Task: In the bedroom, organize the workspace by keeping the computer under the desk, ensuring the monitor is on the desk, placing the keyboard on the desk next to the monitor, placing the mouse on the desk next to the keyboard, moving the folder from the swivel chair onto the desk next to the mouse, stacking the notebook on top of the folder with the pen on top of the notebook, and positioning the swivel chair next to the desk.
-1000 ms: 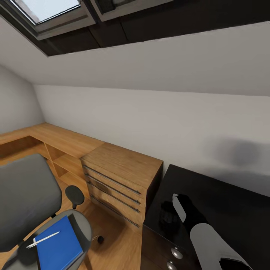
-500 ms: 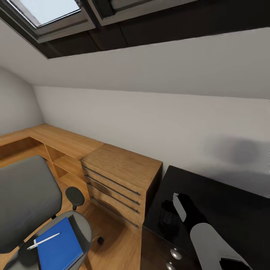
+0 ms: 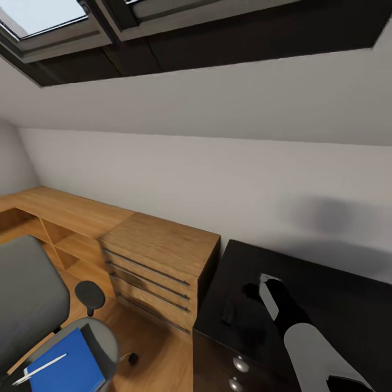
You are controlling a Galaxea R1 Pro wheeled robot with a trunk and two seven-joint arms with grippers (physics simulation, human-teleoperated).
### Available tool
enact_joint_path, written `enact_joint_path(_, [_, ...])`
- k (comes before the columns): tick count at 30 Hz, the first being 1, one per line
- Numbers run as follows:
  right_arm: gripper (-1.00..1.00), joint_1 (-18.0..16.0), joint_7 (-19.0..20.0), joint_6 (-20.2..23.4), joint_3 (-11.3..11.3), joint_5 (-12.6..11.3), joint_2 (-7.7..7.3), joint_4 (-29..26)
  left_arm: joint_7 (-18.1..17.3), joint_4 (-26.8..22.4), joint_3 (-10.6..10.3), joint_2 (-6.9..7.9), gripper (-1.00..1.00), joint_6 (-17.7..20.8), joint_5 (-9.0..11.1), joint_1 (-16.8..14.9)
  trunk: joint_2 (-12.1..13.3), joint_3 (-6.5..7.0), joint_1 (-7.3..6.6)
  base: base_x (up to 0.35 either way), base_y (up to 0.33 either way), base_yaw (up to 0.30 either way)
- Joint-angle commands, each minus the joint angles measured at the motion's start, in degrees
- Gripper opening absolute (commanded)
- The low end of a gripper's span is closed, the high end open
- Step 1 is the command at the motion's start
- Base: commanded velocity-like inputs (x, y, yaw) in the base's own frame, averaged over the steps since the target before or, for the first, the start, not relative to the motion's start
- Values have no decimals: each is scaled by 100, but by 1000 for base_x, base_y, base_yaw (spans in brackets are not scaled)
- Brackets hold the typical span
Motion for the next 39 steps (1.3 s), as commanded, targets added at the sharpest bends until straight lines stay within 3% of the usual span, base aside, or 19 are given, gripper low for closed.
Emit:
enact_joint_path(1, [100, -3, -43, -39, -14, -62, -13, -8, -4, 3, -21, 0, 100, -17, 57, -3, -5, -4, 0, 0, 0, -258])
enact_joint_path(13, [100, 13, -46, -319, -14, -34, -151, 5, -15, 13, -22, 0, 100, -17, 50, -1, -5, 25, 0, -10, 0, -263])
enact_joint_path(17, [100, 30, -18, -711, -14, -36, -396, 28, -19, 17, -22, 0, 100, -10, 49, -2, -5, 26, 0, -210, 0, -121])
enact_joint_path(20, [100, 99, -10, -933, -14, -24, -464, 40, -19, 17, -24, 0, 100, -13, 49, -3, -5, 26, 0, -292, 0, -39])
enact_joint_path(28, [100, 233, -5, -1745, 4, 2, -509, 310, -26, 17, -30, 0, 100, -15, 43, -2, -5, 26, 0, -313, 23, -10])
enact_joint_path(39, [100, 250, -36, -1917, 7, -14, -486, 402, -23, 21, -23, 8, 100, -14, 49, -4, -5, 26, 0, -201, 121, -1])
